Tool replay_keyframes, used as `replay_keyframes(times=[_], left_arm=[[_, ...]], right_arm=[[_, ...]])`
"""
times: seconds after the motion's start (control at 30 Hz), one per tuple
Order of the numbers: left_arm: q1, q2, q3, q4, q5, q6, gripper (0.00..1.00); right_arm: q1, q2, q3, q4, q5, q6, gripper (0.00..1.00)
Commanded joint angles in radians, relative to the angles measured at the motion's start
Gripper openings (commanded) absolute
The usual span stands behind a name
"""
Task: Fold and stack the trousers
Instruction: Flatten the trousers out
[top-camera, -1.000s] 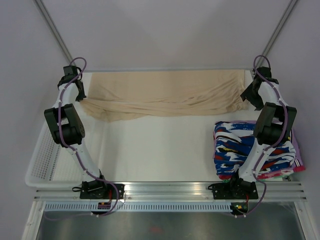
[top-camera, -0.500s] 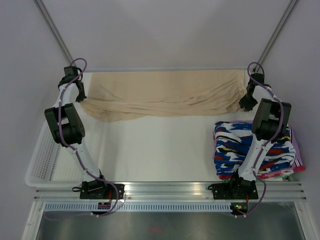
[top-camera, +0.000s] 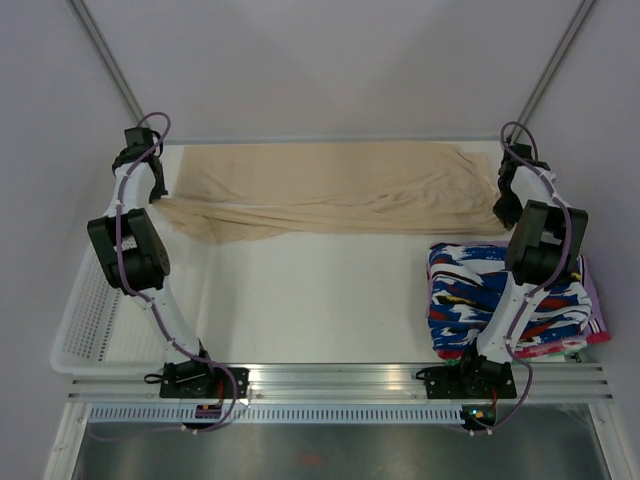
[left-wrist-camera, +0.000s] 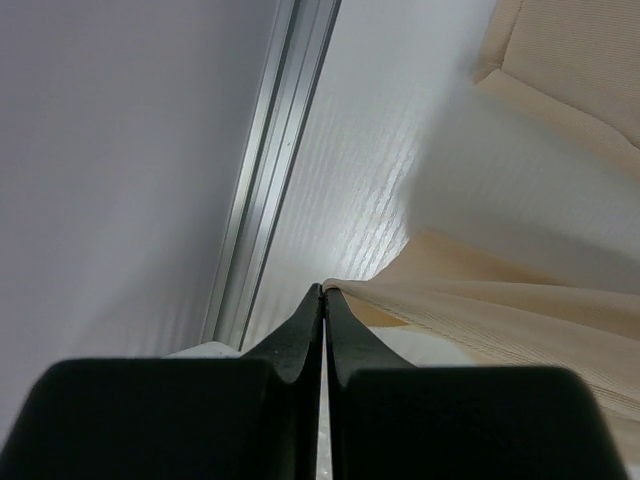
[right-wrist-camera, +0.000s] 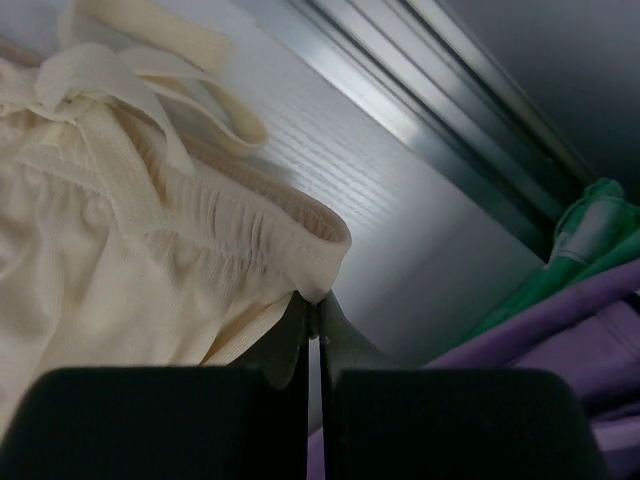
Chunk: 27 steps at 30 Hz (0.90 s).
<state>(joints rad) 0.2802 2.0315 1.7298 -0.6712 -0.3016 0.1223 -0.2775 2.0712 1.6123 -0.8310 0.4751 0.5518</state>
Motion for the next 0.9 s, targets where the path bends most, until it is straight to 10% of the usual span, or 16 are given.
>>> replay_keyframes(times=[0.0, 0.4, 0.87], left_arm=[[0.007, -0.105, 0.037, -0.005, -0.080, 0.078, 0.02], [0.007, -0.269, -0.078, 0.133, -0.249, 0.386, 0.02], [0.004, -0.437, -0.140, 0.015, 0.063, 0.353, 0.02]], right_arm=[[-0.028, -0.065, 0.057, -0.039, 0.068, -0.035, 0.00], [-0.058, -0.025, 0.112, -0.063, 0.076, -0.032, 0.00], [-0.078, -0.052, 0.008, -0.033, 0.065, -0.015, 0.00]])
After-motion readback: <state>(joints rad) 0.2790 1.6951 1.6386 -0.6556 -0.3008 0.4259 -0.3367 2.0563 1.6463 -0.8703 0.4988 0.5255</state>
